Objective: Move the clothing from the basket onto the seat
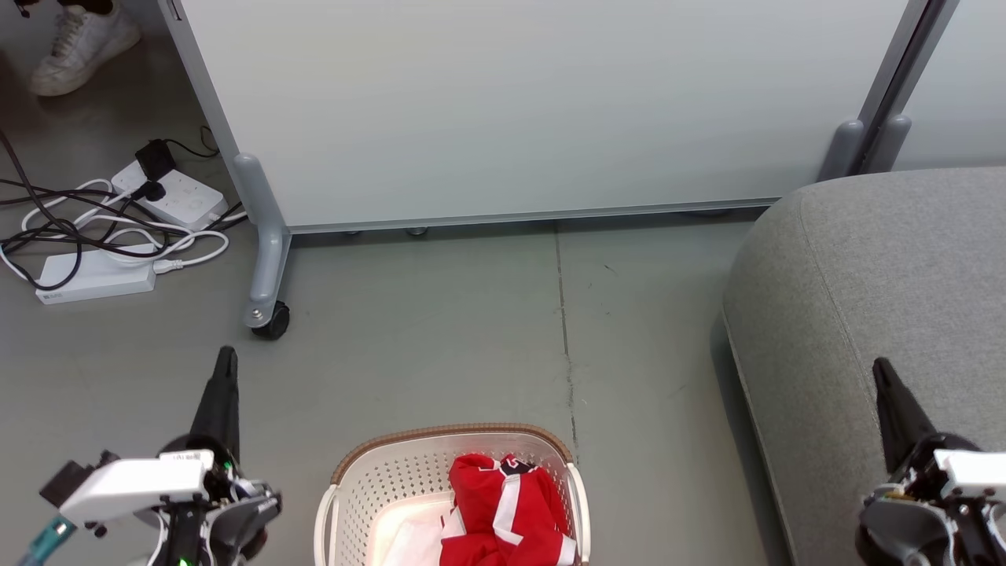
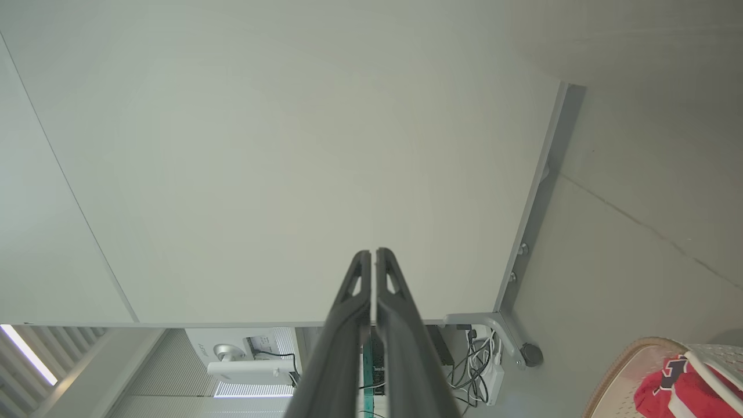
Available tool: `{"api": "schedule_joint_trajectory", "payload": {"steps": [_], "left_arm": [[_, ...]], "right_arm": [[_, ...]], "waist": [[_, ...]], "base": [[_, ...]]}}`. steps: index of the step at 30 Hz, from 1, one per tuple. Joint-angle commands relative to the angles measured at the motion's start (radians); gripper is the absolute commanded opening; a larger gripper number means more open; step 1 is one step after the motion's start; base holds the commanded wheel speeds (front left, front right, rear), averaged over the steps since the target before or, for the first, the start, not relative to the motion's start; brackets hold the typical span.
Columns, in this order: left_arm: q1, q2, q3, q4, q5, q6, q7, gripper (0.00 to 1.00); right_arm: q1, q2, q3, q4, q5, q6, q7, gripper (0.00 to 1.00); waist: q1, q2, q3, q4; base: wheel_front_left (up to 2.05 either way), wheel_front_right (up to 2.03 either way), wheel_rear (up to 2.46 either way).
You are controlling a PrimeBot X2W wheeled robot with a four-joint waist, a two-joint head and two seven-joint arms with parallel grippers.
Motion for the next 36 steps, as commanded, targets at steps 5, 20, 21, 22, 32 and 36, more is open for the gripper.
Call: {"api": "schedule_joint_trajectory", "payload": {"steps": [5, 20, 21, 22, 32, 36], "left_arm": [[0.003, -0.002, -0.012, 0.002, 0.002, 0.001, -0.014, 1.0], [-0.022, 0.002, -0.03, -0.035, 0.197, 0.0, -0.082, 1.0], [-0.022, 0.002, -0.03, -0.035, 0.197, 0.0, -0.082, 1.0], [-0.023, 0.002, -0.03, -0.038, 0.226, 0.0, -0.086, 1.0], [-0.024, 0.007, -0.058, -0.093, 0.541, 0.026, -0.127, 1.0], [-0.022, 0.016, -0.073, -0.111, 0.637, 0.036, -0.14, 1.0]], "right_arm": [[0.006, 0.005, 0.007, 0.001, -0.008, 0.0, -0.011, 1.0], [-0.022, -0.04, 0.072, -0.027, -0.189, 0.001, -0.098, 1.0], [-0.022, -0.04, 0.072, -0.027, -0.189, 0.001, -0.098, 1.0], [-0.024, -0.043, 0.075, -0.033, -0.218, 0.001, -0.103, 1.0], [-0.039, -0.073, 0.126, -0.109, -0.511, 0.001, -0.152, 1.0], [-0.041, -0.083, 0.142, -0.127, -0.6, 0.001, -0.169, 1.0]], "waist": [[0.0, 0.0, 0.001, 0.0], [0.0, 0.0, 0.001, 0.002], [0.0, 0.0, 0.001, 0.002], [0.0, 0.0, 0.0, 0.003], [0.0, 0.0, -0.002, 0.006], [0.0, 0.0, -0.002, 0.007]], "base": [[0.0, 0.0, 0.0], [0.0, 0.0, 0.0], [0.0, 0.0, 0.0], [0.0, 0.0, 0.0], [0.0, 0.0, 0.0], [0.0, 0.0, 0.0]]}}
